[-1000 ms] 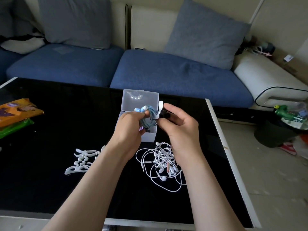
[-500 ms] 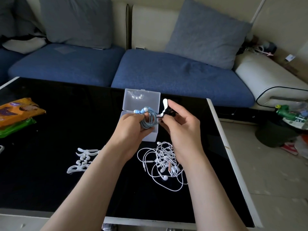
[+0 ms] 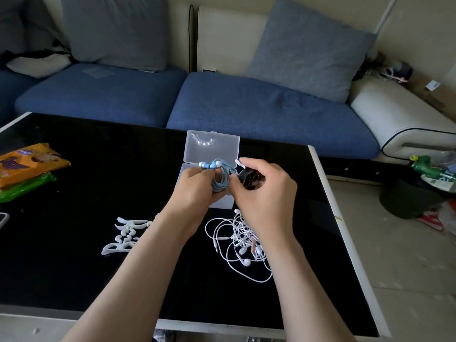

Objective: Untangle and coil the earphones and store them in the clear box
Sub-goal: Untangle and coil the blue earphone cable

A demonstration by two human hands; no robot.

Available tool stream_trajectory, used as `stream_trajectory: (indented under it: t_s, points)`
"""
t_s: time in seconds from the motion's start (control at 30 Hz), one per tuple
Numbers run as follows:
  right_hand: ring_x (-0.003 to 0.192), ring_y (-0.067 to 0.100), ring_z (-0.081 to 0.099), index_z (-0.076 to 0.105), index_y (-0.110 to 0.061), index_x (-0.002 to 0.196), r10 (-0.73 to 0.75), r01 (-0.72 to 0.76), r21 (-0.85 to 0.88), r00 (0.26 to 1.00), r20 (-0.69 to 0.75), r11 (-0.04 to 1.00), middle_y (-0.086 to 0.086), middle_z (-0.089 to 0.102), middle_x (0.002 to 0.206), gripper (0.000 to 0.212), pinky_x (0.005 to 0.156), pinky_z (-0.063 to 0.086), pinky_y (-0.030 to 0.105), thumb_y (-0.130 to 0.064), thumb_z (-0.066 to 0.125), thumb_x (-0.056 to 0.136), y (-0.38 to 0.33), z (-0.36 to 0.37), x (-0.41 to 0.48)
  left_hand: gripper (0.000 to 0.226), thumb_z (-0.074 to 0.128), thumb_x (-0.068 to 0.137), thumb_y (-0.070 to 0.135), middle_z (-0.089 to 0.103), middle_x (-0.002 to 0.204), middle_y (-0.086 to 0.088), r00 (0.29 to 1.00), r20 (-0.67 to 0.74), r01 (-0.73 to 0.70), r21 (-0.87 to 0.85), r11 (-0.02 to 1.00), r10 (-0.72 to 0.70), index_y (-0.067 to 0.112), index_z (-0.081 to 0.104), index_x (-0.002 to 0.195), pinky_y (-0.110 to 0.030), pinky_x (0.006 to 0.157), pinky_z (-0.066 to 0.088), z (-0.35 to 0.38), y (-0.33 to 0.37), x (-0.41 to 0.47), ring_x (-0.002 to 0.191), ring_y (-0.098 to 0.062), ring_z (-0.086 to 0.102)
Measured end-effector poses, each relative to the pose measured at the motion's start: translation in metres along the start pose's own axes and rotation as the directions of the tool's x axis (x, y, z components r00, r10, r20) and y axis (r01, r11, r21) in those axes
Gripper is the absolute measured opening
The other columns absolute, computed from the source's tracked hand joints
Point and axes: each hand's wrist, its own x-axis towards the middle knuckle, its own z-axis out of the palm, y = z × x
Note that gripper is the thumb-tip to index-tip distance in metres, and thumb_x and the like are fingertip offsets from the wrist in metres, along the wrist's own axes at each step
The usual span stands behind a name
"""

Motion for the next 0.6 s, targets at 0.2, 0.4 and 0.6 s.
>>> stream_trajectory:
  t_s: [0.2, 0.4, 0.6]
  points:
    - [0.080, 0.013, 0.066, 0.082, -0.022, 0.118, -0.118, 0.130, -0.109, 0.987, 0.113, 0.985, 0.002, 0.061, 0.098, 0.036, 0.076, 0.053, 0.020, -0.013, 0.085, 0.083, 0.0007, 0.0064, -0.0061, 0.029, 0.042, 0.111, 0.008, 0.079, 0.105, -0.019, 0.996, 0.045, -0.079, 0.172, 0.982, 0.072, 0.002, 0.071, 0.107, -0.046, 0.093, 0.063, -0.0026, -0.0080, 0.0059, 0.098, -0.026, 0.078]
    - [0.076, 0.008, 0.058, 0.079, -0.026, 0.124, -0.134, 0.165, -0.143, 0.970, 0.203, 0.976, 0.000, 0.053, 0.098, 0.034, 0.069, 0.043, 0.008, -0.016, 0.078, 0.091, 0.0014, 0.0072, -0.0067, 0.020, 0.045, 0.107, 0.018, 0.067, 0.076, 0.007, 0.959, 0.092, -0.283, 0.426, 0.860, 0.270, 0.012, 0.060, 0.096, -0.049, 0.082, 0.058, -0.0063, -0.0108, 0.0046, 0.075, -0.017, 0.063]
    - [0.081, 0.010, 0.060, 0.077, -0.021, 0.128, -0.159, 0.177, -0.077, 0.967, 0.201, 0.981, 0.004, 0.055, 0.107, 0.039, 0.077, 0.045, 0.008, -0.008, 0.071, 0.091, 0.0001, 0.0087, -0.0069, 0.017, 0.045, 0.107, 0.021, 0.072, 0.093, -0.010, 0.938, 0.086, -0.326, 0.548, 0.771, 0.335, 0.013, 0.059, 0.104, -0.050, 0.073, 0.058, -0.0066, -0.0090, 0.0026, 0.080, -0.025, 0.069]
